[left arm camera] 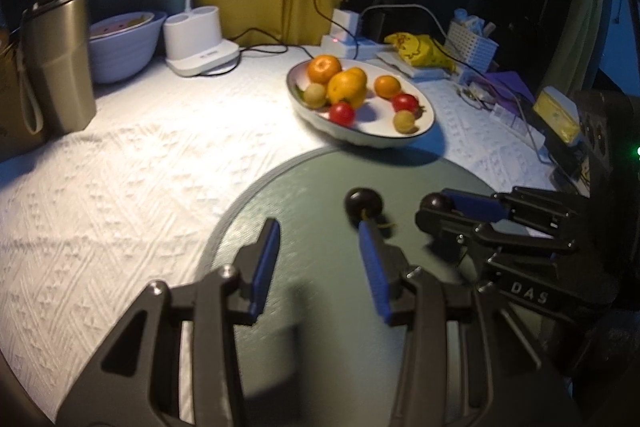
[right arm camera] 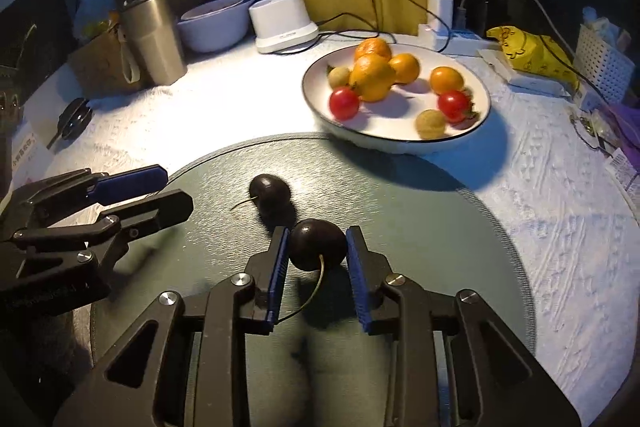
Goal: Organize fruits
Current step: 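Grasp a dark purple cherry tomato with the right tool while the left tool grasps another, then carry both dark cherry tomatoes with both tools over the white plate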
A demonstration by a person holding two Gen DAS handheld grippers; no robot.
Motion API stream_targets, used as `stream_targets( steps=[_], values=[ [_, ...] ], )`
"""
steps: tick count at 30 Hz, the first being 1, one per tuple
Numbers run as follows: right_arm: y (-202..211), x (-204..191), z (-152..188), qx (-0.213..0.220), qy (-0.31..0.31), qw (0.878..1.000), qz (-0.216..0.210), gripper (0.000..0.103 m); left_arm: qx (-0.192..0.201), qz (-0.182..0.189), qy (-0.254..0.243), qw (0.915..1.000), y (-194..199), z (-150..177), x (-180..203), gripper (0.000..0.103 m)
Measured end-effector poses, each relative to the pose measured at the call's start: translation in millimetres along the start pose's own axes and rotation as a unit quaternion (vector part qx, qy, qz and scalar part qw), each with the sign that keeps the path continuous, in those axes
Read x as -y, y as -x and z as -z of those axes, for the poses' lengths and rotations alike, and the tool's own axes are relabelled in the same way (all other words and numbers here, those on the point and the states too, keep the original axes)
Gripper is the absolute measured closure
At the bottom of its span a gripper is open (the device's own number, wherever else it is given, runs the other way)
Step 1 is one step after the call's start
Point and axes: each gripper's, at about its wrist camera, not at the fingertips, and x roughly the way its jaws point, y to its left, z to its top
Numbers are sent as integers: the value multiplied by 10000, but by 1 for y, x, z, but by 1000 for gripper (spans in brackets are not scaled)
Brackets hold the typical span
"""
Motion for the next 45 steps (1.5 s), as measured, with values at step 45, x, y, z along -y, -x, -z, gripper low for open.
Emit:
stream_targets(
  steps=[45],
  values=[
    [19, 66, -16, 443, -387, 9983, -37, 72, -374, -60, -570, 9977, -48, -29, 47, 74]
  ],
)
